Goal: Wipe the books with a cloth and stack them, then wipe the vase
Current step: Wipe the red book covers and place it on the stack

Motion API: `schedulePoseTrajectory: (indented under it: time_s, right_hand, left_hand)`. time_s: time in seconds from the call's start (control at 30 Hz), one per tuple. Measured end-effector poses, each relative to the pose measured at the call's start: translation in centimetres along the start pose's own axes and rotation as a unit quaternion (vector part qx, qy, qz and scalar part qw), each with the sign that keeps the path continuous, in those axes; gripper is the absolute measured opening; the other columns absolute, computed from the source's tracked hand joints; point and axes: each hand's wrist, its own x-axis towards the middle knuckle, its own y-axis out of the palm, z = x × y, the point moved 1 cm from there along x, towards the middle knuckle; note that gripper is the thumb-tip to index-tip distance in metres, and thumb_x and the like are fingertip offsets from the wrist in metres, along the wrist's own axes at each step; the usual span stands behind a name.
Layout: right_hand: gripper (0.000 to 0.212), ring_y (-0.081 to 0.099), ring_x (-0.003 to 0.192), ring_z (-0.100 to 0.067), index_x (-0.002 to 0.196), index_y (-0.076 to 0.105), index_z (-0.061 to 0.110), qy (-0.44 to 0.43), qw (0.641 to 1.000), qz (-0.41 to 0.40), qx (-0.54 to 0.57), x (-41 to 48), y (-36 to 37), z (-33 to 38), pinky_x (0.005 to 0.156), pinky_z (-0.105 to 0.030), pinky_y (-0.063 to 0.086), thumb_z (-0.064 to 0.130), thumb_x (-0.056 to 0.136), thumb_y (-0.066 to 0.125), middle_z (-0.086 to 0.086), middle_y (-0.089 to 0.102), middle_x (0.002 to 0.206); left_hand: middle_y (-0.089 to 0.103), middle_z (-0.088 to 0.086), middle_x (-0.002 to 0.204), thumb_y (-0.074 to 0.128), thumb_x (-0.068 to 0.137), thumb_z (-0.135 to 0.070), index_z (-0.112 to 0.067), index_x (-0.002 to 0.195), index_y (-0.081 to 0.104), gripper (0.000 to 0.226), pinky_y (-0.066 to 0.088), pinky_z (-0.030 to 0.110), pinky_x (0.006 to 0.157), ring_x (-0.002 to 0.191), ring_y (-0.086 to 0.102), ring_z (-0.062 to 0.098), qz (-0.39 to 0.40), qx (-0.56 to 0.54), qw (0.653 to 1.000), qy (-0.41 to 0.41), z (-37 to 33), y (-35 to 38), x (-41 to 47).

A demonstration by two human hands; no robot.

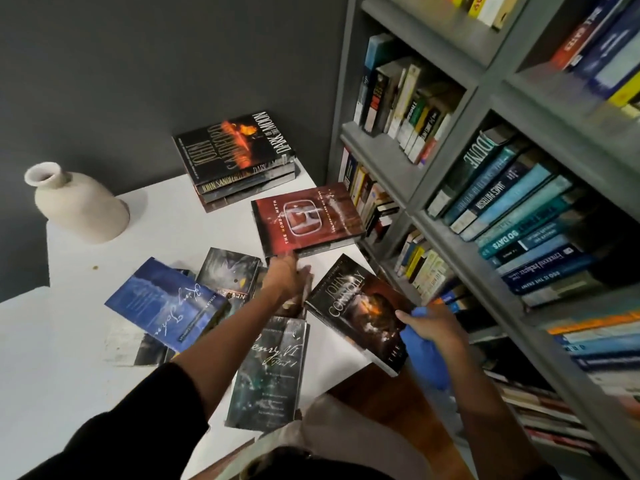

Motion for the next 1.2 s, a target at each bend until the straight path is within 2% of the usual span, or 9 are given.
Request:
schedulePoseTrajectory:
  time_s: [0.2,0.33,0.53,0.67,0.83,0.93,1.03,1.1,1.2]
  right_hand:
    - [0.063,0.059,0.109,-0.034,0.118,0.062,0.005,-0.066,0.997,0.028,0.020,3.1,-4.0,8.8,0.094,-0.040,0.048,0.057,0.083,0.062,-0.014,0.060,0.123]
    - [0.073,0.051,0.122,-0.034,0.134,0.050,0.004,-0.094,0.994,0.050,0.023,6.2,-4.1,14.5,0.098,-0.038,0.042,0.056,0.084,0.062,-0.016,0.048,0.140]
    - [0.080,0.050,0.124,-0.032,0.130,0.056,0.007,-0.113,0.987,0.109,0.037,11.8,-2.2,17.4,0.103,-0.041,0.042,0.068,0.078,0.058,-0.014,0.049,0.141]
    - [0.064,0.049,0.124,-0.031,0.131,0.053,0.002,-0.104,0.985,0.117,0.072,11.5,-2.5,18.2,0.105,-0.040,0.039,0.050,0.089,0.059,-0.012,0.050,0.138]
    - [0.052,0.049,0.123,-0.031,0.118,0.062,0.005,-0.084,0.981,0.147,0.097,11.4,-3.0,17.5,0.105,-0.040,0.039,0.046,0.087,0.064,-0.009,0.052,0.132]
    - [0.070,0.055,0.114,-0.029,0.111,0.065,0.005,-0.090,0.972,0.170,0.134,13.2,-2.7,16.1,0.101,-0.042,0.043,0.058,0.068,0.076,-0.011,0.059,0.122]
    - [0.038,0.056,0.093,-0.024,0.096,0.062,0.008,-0.099,0.965,0.177,0.164,11.5,-3.6,15.9,0.087,-0.039,0.046,0.044,0.084,0.068,-0.012,0.059,0.098]
    - [0.028,0.053,0.083,-0.024,0.087,0.056,0.010,-0.111,0.963,0.175,0.173,9.8,-4.4,16.3,0.078,-0.036,0.044,0.036,0.088,0.065,-0.015,0.054,0.091]
    - [0.027,0.055,0.080,-0.023,0.088,0.057,0.009,-0.147,0.955,0.167,0.195,7.3,-5.2,16.8,0.075,-0.034,0.047,0.033,0.087,0.068,-0.015,0.057,0.086]
  left_hand:
    - [0.035,0.023,0.132,0.045,0.098,-0.013,0.004,0.129,0.035,0.037,0.036,0.044,0.103,0.122,0.035,0.036,-0.146,-0.059,0.983,-0.099,-0.3,-3.3,2.8]
    - [0.033,0.029,0.137,0.046,0.099,-0.016,0.011,0.132,0.031,0.045,0.029,0.045,0.109,0.126,0.035,0.042,-0.128,-0.072,0.976,-0.161,0.6,-3.6,5.2]
    - [0.044,0.031,0.136,0.041,0.103,-0.032,0.011,0.135,0.040,0.053,0.039,0.042,0.104,0.125,0.047,0.042,-0.080,-0.102,0.957,-0.261,2.1,-3.6,8.3]
    - [0.046,0.027,0.136,0.040,0.101,-0.047,0.003,0.136,0.042,0.061,0.043,0.045,0.102,0.122,0.050,0.041,-0.073,-0.169,0.933,-0.310,2.6,-4.1,9.3]
    - [0.055,0.027,0.129,0.034,0.101,-0.049,0.008,0.132,0.045,0.065,0.048,0.050,0.099,0.115,0.057,0.040,-0.082,-0.297,0.915,-0.259,3.0,-5.5,9.4]
    - [0.059,0.022,0.122,0.032,0.102,-0.049,0.010,0.124,0.052,0.066,0.050,0.046,0.095,0.107,0.060,0.035,-0.078,-0.357,0.905,-0.216,2.6,-6.7,8.1]
    - [0.062,0.023,0.122,0.036,0.094,-0.063,0.007,0.117,0.059,0.078,0.051,0.042,0.087,0.105,0.061,0.033,-0.099,-0.400,0.887,-0.207,2.4,-7.4,6.3]
    - [0.063,0.015,0.123,0.034,0.081,-0.078,-0.004,0.127,0.058,0.090,0.051,0.044,0.088,0.109,0.062,0.031,-0.090,-0.469,0.856,-0.197,1.8,-7.8,4.8]
    - [0.069,0.011,0.117,0.026,0.087,-0.076,-0.018,0.128,0.059,0.079,0.057,0.044,0.080,0.103,0.068,0.031,-0.064,-0.582,0.800,-0.129,0.6,-8.7,2.5]
